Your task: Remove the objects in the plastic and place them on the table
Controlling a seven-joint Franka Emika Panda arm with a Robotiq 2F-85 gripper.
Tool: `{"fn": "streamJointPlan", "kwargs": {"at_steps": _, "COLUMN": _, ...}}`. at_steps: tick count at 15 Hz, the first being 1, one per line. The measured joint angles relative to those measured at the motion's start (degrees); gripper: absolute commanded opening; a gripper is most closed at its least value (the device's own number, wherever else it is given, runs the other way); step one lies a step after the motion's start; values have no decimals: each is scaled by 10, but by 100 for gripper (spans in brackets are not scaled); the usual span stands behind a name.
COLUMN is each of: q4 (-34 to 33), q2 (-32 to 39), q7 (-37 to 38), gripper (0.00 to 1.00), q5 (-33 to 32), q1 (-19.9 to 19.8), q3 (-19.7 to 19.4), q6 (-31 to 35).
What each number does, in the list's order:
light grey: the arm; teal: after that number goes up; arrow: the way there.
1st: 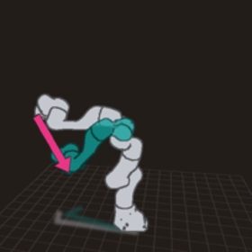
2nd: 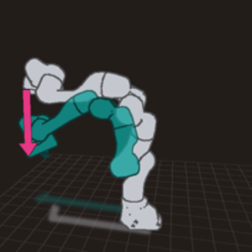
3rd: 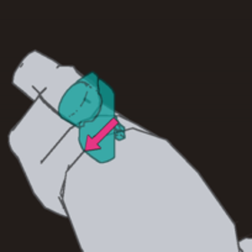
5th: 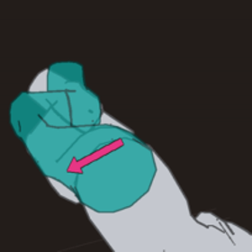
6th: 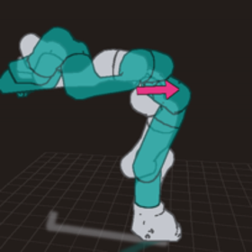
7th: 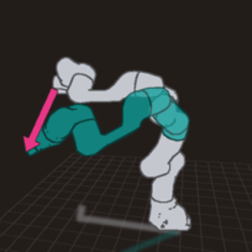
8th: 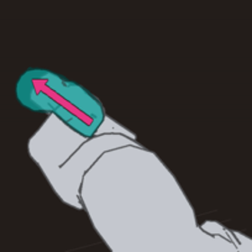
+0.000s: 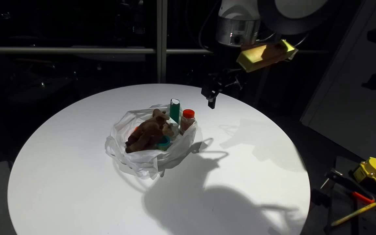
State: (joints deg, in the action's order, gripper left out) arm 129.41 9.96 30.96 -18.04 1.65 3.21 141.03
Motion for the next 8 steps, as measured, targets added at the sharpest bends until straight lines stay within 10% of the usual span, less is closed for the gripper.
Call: {"fn": "streamJointPlan", "kwargs": {"at_steps": 8, "q4": -134, "q2": 144, "q7": 15, "gripper": 100, "q5": 15, "q1": 50, "q3": -35, "q6": 3}}
